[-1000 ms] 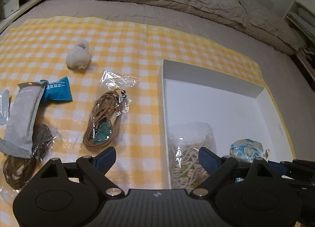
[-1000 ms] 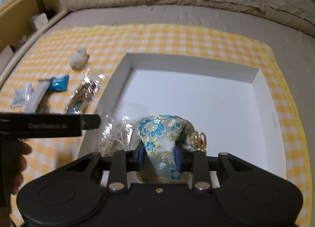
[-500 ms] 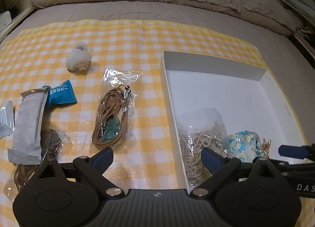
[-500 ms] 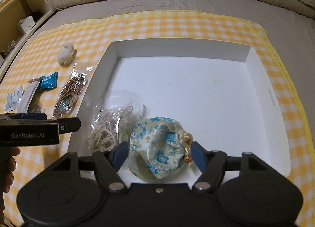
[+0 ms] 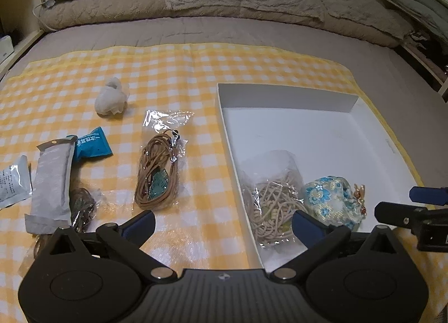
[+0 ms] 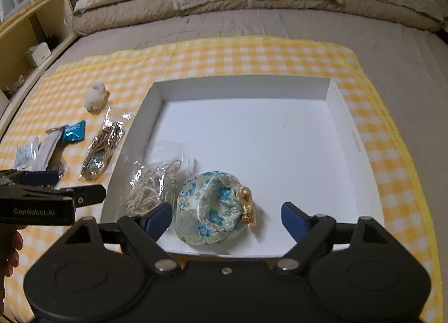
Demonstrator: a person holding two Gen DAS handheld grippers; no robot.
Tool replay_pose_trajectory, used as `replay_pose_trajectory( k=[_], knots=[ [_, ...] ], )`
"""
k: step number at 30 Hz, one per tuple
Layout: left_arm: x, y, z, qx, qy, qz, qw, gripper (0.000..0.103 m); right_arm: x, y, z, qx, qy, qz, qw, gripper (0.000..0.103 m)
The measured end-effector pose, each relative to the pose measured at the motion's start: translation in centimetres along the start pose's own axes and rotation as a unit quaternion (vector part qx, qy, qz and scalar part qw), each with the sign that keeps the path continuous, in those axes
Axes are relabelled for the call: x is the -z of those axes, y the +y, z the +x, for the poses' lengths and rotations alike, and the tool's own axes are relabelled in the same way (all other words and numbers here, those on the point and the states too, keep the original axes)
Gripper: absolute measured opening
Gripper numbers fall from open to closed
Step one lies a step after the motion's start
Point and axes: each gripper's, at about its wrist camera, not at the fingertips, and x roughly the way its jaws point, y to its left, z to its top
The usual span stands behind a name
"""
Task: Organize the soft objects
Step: 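Lower the floral pouch into the white box and open the right tool, then withdraw both tools from the box back toward the remaining bags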
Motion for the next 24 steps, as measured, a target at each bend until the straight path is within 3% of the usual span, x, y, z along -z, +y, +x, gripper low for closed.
replay_pose_trajectory(
  k=[9, 19, 24],
  knots=[
    [0.6, 0.3, -2.1, -0.003, -0.028, 0.01, 0.9996, 0.103, 0.9, -0.1, -2.1, 0.012, -0.038, 0.01, 0.999, 0.103],
    [0.6, 1.5, -5.0, -0.01, -0.071, 0.021, 0.9972, 0.103, 1.1, 0.3, -3.3, 0.024, -0.075, 0.004, 0.997, 0.103],
    [0.2, 3.3, -6.8, -0.018, -0.1, 0.006, 0.9948, 0.103, 0.7, 0.8, -4.5, 0.017, -0.118, 0.002, 0.993, 0.103]
  ],
)
